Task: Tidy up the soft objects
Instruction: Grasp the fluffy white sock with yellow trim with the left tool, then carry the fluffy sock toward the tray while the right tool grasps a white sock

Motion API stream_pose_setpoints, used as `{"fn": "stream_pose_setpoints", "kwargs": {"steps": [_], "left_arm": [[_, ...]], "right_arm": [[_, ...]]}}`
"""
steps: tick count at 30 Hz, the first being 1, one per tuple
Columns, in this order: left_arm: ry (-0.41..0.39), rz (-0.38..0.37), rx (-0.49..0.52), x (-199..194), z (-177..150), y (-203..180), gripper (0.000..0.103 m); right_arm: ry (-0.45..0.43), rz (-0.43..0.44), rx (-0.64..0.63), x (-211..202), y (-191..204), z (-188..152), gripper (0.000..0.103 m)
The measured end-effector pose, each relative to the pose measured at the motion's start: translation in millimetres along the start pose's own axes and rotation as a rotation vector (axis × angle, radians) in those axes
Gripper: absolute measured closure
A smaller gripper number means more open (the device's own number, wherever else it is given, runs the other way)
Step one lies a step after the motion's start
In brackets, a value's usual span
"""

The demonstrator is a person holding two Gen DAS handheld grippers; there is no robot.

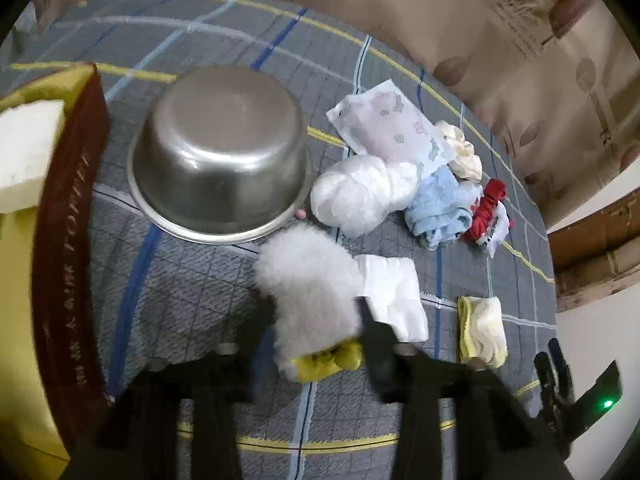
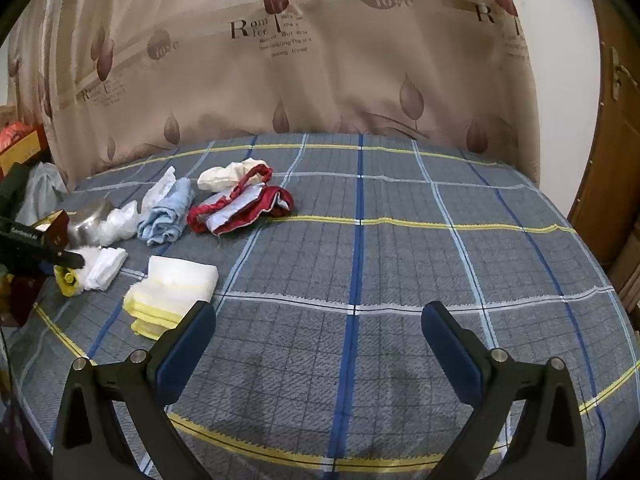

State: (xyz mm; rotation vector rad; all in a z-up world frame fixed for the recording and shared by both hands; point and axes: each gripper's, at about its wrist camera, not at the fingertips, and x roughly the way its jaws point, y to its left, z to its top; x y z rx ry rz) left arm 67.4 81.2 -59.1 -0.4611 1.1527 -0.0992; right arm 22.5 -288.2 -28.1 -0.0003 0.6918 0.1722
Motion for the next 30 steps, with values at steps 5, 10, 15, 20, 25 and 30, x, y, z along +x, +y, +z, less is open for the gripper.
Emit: {"fn": "stream_pose_setpoints", "kwargs": {"steps": [5, 10, 15, 20, 25, 30], "left_arm": [[-0.084, -0.006, 0.058, -32, -22, -19, 0.082], [-0.141, -0.078, 0.07, -72, -52, -27, 0.082], [-0.19, -0.101, 0.029, -103, -72, -12, 0.082], [-0.238, -0.074, 0.013, -131, -90, 13, 0.082], [-0.285, -0.031, 0.019, -156, -106, 35, 0.082], [-0.316, -0.045, -0.028, -174, -110, 60, 0.082]], "right_arm": [[0.002, -0.009, 0.011, 1, -2, 0, 0.001], [0.006, -0.017, 0.013, 2, -2, 0, 0.001], [-0.031, -0.068, -0.001, -8, 3, -1, 0.001], [-0.063, 0.137, -0.028, -38, 47, 5, 0.001], [-0.006, 0.306, -0.315, -37, 148, 13, 0.001], [0.117, 0.35, -0.42, 11, 190, 21, 0.002]]}}
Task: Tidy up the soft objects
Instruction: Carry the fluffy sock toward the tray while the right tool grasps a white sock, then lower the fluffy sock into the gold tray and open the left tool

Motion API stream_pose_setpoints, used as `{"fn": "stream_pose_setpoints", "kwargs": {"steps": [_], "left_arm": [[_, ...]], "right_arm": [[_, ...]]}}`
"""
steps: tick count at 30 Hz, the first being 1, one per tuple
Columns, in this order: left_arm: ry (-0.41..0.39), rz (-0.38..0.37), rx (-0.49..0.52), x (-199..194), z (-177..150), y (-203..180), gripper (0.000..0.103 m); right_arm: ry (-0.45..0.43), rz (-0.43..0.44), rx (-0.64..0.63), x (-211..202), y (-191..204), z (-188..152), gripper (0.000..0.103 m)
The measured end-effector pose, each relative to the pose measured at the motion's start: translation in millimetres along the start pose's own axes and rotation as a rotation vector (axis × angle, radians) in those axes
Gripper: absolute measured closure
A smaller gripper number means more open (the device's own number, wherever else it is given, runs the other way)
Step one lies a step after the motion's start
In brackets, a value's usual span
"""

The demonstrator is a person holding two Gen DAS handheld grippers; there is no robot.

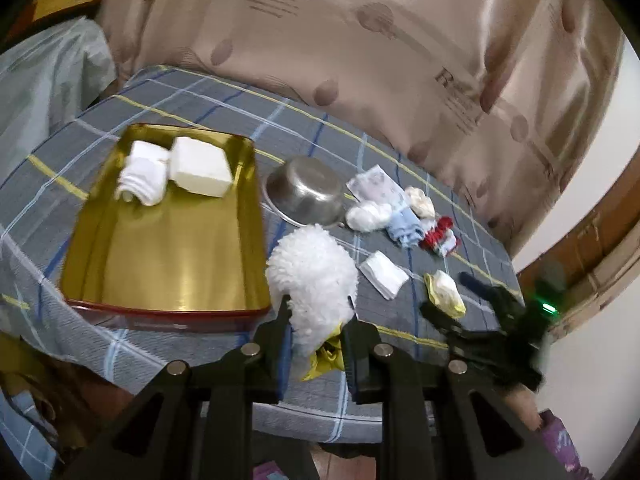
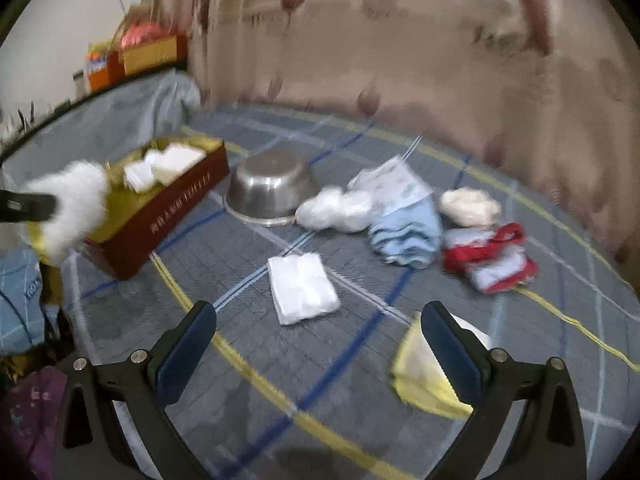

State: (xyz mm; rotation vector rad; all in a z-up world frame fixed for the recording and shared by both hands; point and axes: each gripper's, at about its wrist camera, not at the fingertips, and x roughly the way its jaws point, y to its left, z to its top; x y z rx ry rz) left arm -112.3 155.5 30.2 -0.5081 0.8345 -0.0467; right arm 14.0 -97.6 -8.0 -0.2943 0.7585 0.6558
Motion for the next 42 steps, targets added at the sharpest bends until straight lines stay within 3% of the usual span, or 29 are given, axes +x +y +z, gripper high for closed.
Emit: {"fn": "stream_pose_setpoints", "kwargs": {"steps": [7, 9, 11, 13, 15, 16, 23, 28, 36, 42], "left_arm": [[-0.006, 0.0, -0.024, -6, 4, 16, 0.082], [-0.005, 0.002, -0.023, -6, 4, 17, 0.082], [-0.011, 0.008, -0.025, -7, 5, 19, 0.082], [-0.018, 0.014, -0.026, -9, 7, 20, 0.082], [-0.028, 0.024, -0.03, -13, 9, 24, 0.082], [-0.034, 0.031, -0.033, -14, 10, 26, 0.082], [-0.046, 0.097, -0.064, -17, 21, 48, 0.081], [-0.031, 0.139, 0.003, -5, 36, 57, 0.081], [0.025, 0.121, 0.059, 48, 75, 69, 0.081], [0.025, 0.159, 0.082, 80, 100, 67, 0.081]], "right_arm": [[0.121, -0.016, -0.036, 48, -1, 9, 0.004], [0.147, -0.005, -0.033, 59, -1, 12, 0.021], [0.176, -0.004, -0.038, 69, 1, 16, 0.026], [0.21, 0.005, -0.037, 79, 2, 18, 0.039], [0.224, 0.041, -0.02, 83, 2, 18, 0.08], [0.21, 0.026, -0.015, 81, 3, 19, 0.087], [0.128, 0.0, 0.039, 69, 8, 3, 0.087], [0.048, 0.002, 0.091, 51, 4, -3, 0.088], [0.027, -0.006, 0.121, 48, -1, -2, 0.088], [0.032, 0.004, 0.126, 50, -2, -3, 0.088]]}}
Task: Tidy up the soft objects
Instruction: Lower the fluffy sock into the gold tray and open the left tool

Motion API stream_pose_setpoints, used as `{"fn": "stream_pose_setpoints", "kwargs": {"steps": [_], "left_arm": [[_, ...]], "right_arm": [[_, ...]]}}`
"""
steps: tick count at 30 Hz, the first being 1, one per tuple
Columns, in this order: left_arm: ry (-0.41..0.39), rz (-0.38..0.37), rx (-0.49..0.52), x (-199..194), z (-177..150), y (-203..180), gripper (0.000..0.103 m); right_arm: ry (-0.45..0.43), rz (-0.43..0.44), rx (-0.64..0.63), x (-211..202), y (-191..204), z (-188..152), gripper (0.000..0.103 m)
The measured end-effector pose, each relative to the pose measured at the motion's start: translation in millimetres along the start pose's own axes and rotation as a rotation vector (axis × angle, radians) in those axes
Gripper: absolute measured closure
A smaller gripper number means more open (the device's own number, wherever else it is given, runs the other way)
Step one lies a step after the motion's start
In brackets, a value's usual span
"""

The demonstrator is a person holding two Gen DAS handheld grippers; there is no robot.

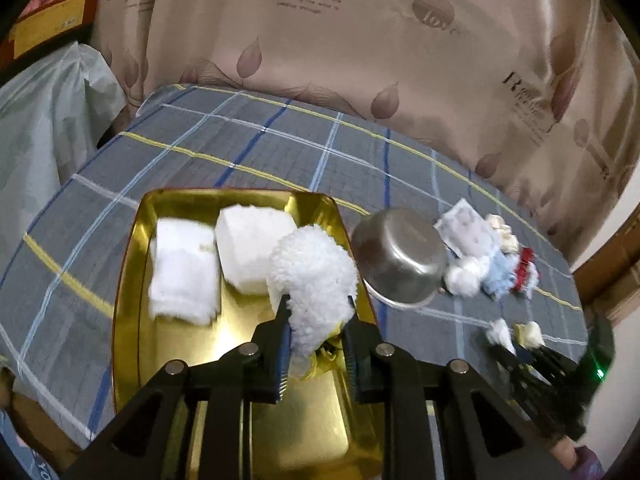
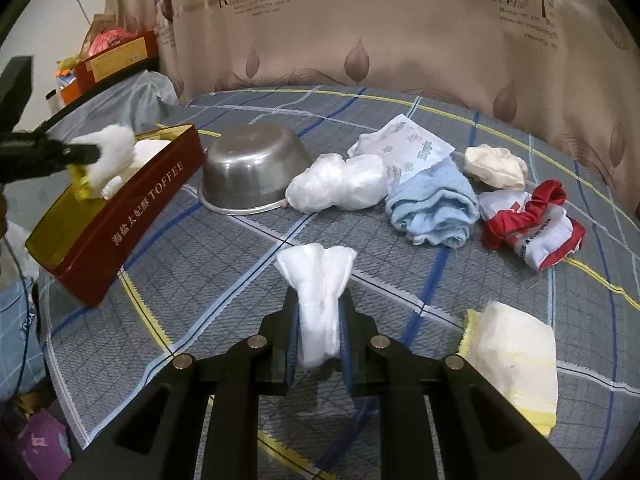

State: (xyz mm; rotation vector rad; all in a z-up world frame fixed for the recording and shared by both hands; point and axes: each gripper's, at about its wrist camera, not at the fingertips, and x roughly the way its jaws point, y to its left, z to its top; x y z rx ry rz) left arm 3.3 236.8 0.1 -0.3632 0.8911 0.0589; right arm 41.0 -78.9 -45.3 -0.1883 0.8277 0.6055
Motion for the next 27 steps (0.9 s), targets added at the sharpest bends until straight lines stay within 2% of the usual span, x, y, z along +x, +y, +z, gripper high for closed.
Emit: {"fn": "stream_pose_setpoints", "kwargs": {"steps": [4, 6, 12, 17, 19, 24, 27], "left_arm": [[0.005, -0.003, -0.009, 14, 15, -1, 0.081], [0.014, 0.019, -0.011, 23, 22, -1, 0.081], [0.049, 0.024, -0.097, 44, 32, 12, 0.081], [0.05, 0.027, -0.116, 52, 37, 15, 0.078], [0.049, 0.024, -0.119, 55, 38, 13, 0.075], [0.044, 0.015, -0.119, 53, 40, 11, 0.057], [0.026, 0.041, -0.124, 46, 40, 11, 0.055]], "right_arm": [[0.004, 0.006, 0.001, 1, 0, 0, 0.087], [0.004, 0.009, 0.002, 1, 0, 0, 0.087], [0.004, 0.009, 0.003, 2, 0, 0, 0.087], [0.008, 0.012, 0.001, 4, 0, 0, 0.087], [0.008, 0.011, 0.001, 3, 0, 0, 0.087], [0.019, 0.012, 0.001, 5, 1, 0, 0.087], [0.024, 0.013, 0.001, 6, 1, 0, 0.087]]}}
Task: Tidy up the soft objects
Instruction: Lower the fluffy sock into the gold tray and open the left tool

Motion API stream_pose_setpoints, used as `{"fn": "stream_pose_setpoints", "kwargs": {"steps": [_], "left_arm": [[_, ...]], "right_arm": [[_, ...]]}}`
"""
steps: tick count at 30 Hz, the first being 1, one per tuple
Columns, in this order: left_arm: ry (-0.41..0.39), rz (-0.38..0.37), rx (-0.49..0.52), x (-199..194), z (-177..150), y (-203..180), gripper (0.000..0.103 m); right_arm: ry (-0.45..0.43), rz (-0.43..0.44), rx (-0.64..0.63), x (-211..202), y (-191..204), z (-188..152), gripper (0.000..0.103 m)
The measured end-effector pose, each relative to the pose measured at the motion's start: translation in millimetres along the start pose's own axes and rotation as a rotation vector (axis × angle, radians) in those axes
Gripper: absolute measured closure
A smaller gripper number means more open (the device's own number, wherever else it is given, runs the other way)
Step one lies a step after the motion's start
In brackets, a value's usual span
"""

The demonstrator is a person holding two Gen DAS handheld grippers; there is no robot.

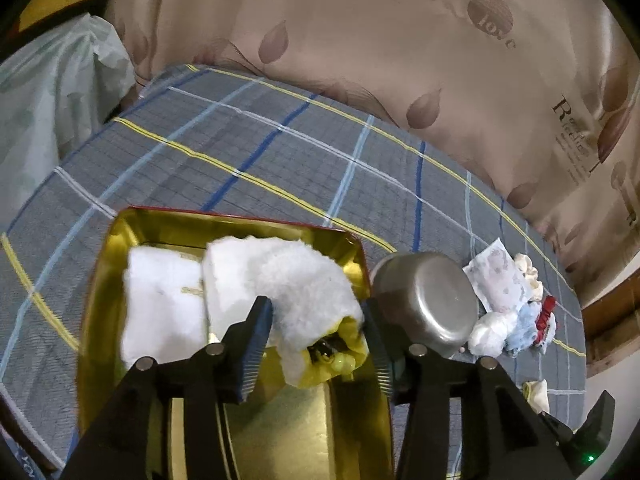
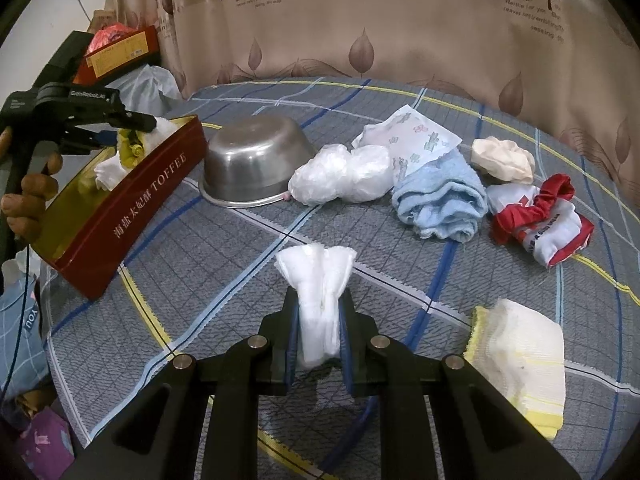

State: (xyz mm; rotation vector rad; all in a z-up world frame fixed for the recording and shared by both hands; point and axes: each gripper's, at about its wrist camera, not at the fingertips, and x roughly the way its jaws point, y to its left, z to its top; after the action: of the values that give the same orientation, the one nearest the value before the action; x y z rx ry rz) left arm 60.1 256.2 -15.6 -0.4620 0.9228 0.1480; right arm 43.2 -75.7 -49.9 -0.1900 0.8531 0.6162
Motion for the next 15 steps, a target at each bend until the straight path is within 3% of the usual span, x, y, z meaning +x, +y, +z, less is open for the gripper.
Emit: {"fn": "stream_pose_setpoints", "kwargs": {"steps": [11, 13, 15], "left_arm": [[-0.05, -0.05, -0.02, -52, -21, 2, 0.05], [-0.074, -0.036, -0.001, -70, -35, -1, 0.05], [-0.11, 0.029, 0.029, -91, -54, -6, 0.05]], "right_arm": [[0.003, -0.015, 0.003, -1, 0, -1, 0.087], [0.003, -0.018, 0.005, -1, 0, -1, 0.087], [0.001, -0.019, 0.005, -1, 0, -1, 0.087]]}}
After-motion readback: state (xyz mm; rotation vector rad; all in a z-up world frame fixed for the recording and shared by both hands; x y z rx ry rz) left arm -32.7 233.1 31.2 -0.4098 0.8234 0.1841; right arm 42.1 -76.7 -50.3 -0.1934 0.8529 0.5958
